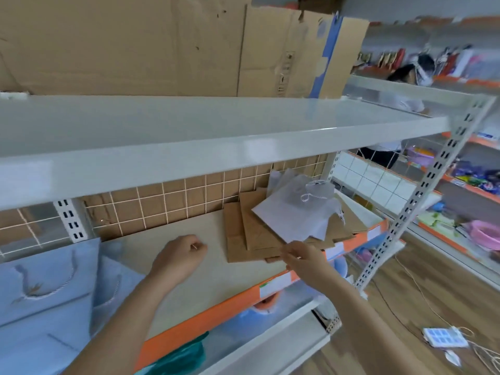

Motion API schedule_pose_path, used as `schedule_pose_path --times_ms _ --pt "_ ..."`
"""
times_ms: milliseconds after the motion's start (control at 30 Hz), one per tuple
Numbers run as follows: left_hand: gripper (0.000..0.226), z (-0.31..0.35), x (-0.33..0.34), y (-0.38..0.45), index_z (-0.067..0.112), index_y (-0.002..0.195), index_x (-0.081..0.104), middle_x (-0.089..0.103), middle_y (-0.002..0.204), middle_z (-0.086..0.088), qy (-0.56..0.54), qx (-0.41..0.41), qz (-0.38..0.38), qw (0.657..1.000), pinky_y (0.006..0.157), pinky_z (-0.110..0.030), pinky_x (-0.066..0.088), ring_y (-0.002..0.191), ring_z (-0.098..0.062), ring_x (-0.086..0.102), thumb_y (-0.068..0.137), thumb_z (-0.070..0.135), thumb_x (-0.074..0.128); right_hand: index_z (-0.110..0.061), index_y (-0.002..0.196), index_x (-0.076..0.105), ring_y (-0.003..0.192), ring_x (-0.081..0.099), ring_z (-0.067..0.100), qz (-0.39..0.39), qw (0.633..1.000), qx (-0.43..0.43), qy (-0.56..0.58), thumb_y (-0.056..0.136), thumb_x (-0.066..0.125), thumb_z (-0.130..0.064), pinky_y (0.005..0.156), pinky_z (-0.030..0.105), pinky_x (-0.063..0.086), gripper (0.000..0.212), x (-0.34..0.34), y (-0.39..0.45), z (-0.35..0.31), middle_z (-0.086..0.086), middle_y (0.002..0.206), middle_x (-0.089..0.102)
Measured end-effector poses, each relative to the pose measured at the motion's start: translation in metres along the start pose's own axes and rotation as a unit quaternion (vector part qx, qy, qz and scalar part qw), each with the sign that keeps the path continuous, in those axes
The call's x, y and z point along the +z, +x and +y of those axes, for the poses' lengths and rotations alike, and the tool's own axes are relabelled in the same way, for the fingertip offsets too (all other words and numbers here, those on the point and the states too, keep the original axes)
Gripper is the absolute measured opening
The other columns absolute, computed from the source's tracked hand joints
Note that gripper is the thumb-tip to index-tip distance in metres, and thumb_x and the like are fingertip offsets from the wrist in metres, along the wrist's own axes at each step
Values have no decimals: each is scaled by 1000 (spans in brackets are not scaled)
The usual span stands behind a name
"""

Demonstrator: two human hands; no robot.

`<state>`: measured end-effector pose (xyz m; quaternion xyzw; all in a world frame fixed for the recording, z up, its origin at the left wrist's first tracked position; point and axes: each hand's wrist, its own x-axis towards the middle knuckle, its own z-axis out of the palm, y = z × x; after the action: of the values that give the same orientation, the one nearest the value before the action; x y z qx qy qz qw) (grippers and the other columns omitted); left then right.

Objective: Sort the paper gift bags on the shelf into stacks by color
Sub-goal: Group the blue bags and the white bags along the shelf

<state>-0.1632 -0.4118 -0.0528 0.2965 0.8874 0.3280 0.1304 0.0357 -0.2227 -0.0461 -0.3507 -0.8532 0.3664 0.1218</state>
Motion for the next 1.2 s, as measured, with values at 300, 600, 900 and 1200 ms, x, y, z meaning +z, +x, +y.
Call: schedule_pose_path --times_ms 300,600,900,1200 --pt "25 70 51 71 25 75 60 64 78 7 27 41 -37 998 72 -31 47 78 -14 61 90 43 52 -23 107 65 86 68 19 14 998 51 31 92 57 -24 71 25 49 17 -62 62 47 -1 92 69" --pt "20 139 115 115 21 106 61 59 102 7 -30 3 -50 998 62 -10 40 80 -2 53 93 36 56 -12 94 68 84 64 20 12 995 91 -42 88 57 -24 72 24 50 17 -117 135 113 5 88 70" --pt "125 171 188 167 30 152 11 23 156 -2 124 -69 -44 989 111 -46 29 144 -24 22 53 77 71 -9 84 71 51 59 3 -108 992 67 -6 91 56 -31 64 16 48 27 -154 182 169 -6 56 67" --pt "107 166 201 156 10 126 40 52 128 -6 231 -156 84 957 86 -36 42 118 -26 54 53 86 61 -12 86 62 53 66 16 -124 988 49 84 91 56 -21 68 32 58 12 -150 205 179 5 67 71"
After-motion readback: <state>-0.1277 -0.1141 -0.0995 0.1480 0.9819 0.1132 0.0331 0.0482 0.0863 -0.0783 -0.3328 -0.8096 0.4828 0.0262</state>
